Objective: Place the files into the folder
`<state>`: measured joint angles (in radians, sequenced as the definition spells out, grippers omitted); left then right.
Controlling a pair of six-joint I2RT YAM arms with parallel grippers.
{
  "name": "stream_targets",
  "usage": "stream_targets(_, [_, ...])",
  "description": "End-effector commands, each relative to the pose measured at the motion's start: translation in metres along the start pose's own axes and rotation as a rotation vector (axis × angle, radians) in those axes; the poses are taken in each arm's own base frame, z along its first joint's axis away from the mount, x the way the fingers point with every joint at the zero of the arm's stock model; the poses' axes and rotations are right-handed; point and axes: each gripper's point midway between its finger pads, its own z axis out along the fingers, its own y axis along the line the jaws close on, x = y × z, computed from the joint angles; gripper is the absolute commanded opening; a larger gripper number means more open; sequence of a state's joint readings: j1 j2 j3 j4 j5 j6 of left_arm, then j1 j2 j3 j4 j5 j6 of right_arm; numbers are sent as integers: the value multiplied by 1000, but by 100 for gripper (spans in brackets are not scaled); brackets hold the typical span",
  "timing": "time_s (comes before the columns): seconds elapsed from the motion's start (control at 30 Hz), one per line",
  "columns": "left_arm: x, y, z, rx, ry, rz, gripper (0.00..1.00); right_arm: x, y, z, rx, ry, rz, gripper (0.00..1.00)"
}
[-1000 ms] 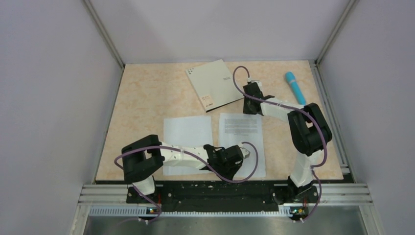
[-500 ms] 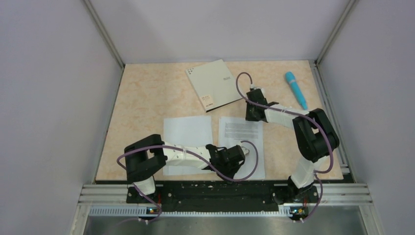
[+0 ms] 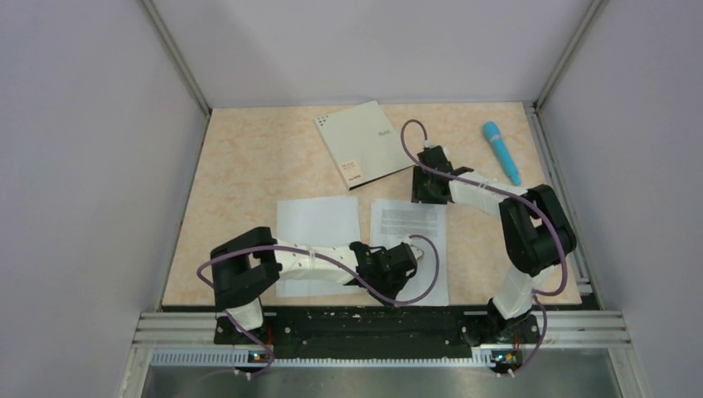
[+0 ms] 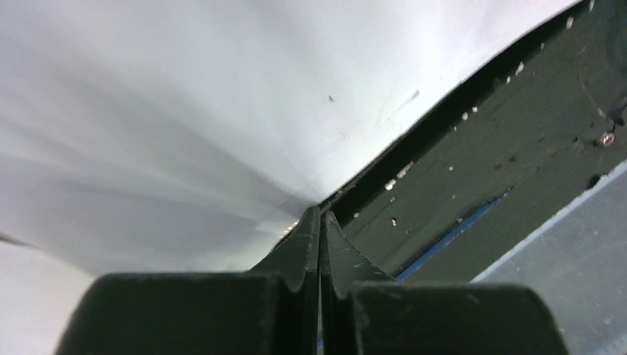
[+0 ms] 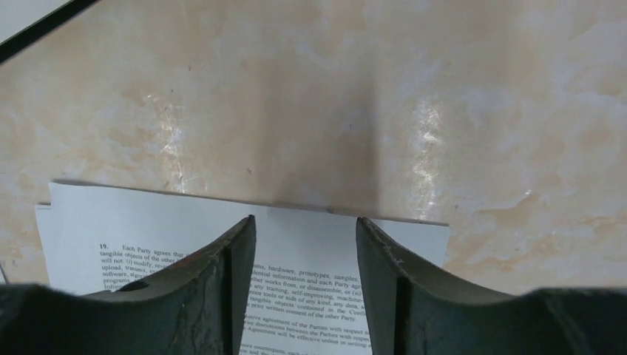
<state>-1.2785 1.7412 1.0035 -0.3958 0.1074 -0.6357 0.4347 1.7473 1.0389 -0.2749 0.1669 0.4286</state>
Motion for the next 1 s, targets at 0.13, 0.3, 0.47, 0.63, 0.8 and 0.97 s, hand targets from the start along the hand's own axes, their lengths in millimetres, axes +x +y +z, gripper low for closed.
stream_targets(0.13, [-64,-13,-75,27,-214,57,14,-51,-13,-58,50,-97,62,74])
stream_targets(0.3, [-88,44,-105,-66,-265,-142,44,-11,-22,-81,11,-54,101,80])
stream_targets(0.47, [-108,108,-122,-80,-348,-370,54,34,-19,-102,-96,0,161,81])
stream_targets(0.63, [-122,108,-110,16,-317,-378,55,71,-27,-111,-117,43,219,81])
stream_targets(0.8, [-122,94,-85,124,-249,-387,56,92,-30,-114,-132,65,259,83])
stream_targets(0.97, [-118,99,-69,113,-212,-408,57,111,-28,-111,-155,113,280,85])
